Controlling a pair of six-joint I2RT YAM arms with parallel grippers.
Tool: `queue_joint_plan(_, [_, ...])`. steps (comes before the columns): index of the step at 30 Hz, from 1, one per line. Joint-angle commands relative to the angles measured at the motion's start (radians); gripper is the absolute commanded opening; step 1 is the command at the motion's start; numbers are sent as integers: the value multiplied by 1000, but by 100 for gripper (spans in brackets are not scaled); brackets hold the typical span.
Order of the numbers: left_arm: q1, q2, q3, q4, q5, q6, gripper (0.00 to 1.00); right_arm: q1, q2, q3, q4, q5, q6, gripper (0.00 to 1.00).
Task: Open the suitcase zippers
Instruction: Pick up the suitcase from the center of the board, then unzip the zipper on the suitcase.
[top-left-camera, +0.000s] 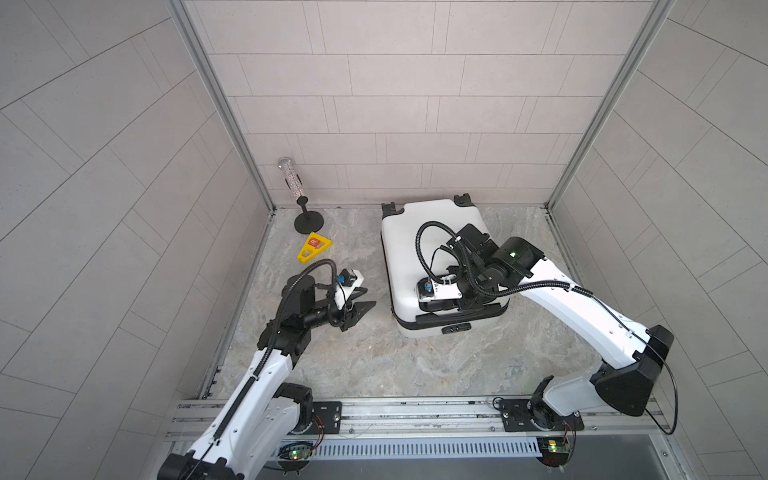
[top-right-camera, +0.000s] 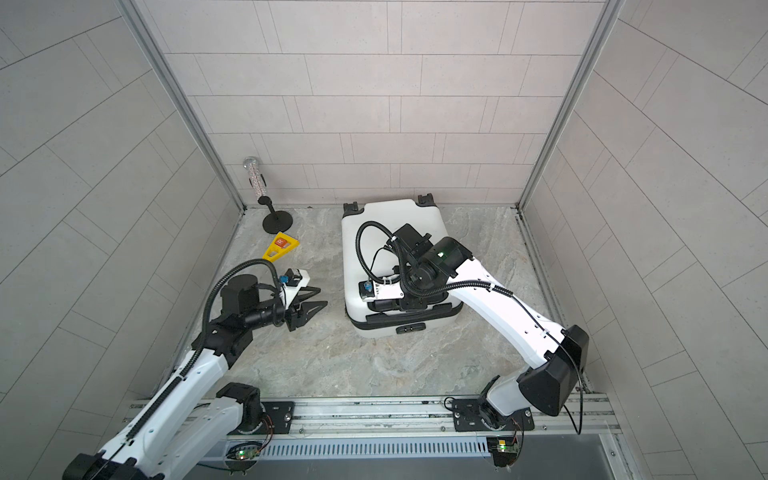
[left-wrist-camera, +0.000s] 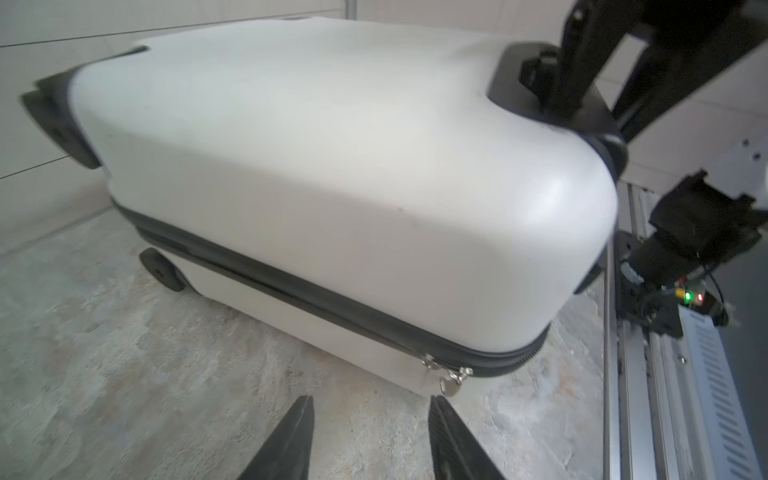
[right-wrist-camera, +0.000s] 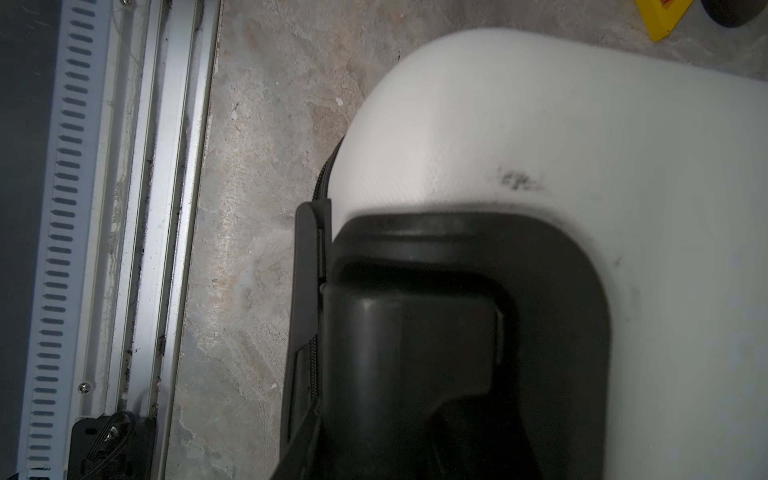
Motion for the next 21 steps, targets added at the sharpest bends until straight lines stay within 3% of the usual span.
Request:
queue_joint_plan(1, [-74,25,-16,-68,-2,139,42,1,-44,88,143,-18,-57,0])
queue_joint_plan(3, [-129,46,-28,-68,15,171,38,1,-42,88,147,-14,-63,0])
queue_joint_plan(8, [-267,62,-57,4,-130,153,36,1,-43,91,147,-13,-74,0])
queue_joint_plan(14, [-272,62,-85,113,-252,73,35,1,-47,91,150,-29,-83,0])
queue_joint_plan(21, [-279,88,-78,127,-223,85,33,-2,-66,100,150,-54,-88,0])
